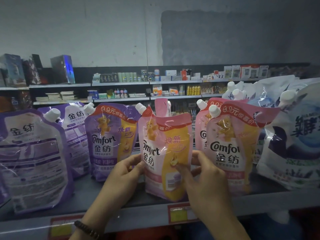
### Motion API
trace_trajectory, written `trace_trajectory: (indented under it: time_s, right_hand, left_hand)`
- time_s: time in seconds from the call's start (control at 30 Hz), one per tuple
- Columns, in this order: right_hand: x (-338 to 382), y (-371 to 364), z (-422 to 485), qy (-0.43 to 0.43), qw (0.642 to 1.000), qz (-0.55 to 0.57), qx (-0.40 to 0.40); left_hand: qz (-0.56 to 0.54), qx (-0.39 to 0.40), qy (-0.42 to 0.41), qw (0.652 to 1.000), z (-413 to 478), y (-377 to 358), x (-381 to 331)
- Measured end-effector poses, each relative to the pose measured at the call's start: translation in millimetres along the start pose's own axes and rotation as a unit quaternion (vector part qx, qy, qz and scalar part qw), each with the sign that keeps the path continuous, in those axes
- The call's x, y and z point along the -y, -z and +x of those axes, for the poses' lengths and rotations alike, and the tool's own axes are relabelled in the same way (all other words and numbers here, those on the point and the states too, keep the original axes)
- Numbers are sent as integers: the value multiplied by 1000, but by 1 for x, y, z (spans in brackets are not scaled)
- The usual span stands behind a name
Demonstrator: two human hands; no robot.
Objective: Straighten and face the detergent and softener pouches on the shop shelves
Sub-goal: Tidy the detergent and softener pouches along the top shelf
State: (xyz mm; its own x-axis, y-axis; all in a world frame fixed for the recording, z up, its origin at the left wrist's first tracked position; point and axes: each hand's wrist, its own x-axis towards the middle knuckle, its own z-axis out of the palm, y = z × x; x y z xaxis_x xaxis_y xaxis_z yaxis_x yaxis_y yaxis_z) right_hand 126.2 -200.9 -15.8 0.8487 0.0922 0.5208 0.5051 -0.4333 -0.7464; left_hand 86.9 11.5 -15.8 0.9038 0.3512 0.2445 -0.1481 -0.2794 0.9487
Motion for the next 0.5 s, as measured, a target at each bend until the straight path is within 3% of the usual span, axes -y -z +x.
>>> trace_trajectory:
  time_s: [0.27,0.5]
  right_hand:
    - [2,12,-3,-5,997,-74,-18]
    - [-2,18,-3,-16,996,-72,-41]
  left_hand:
    - [89,-29,-49,994,-18,5,-6]
    - [121,-62,-81,987,-29,1,-6]
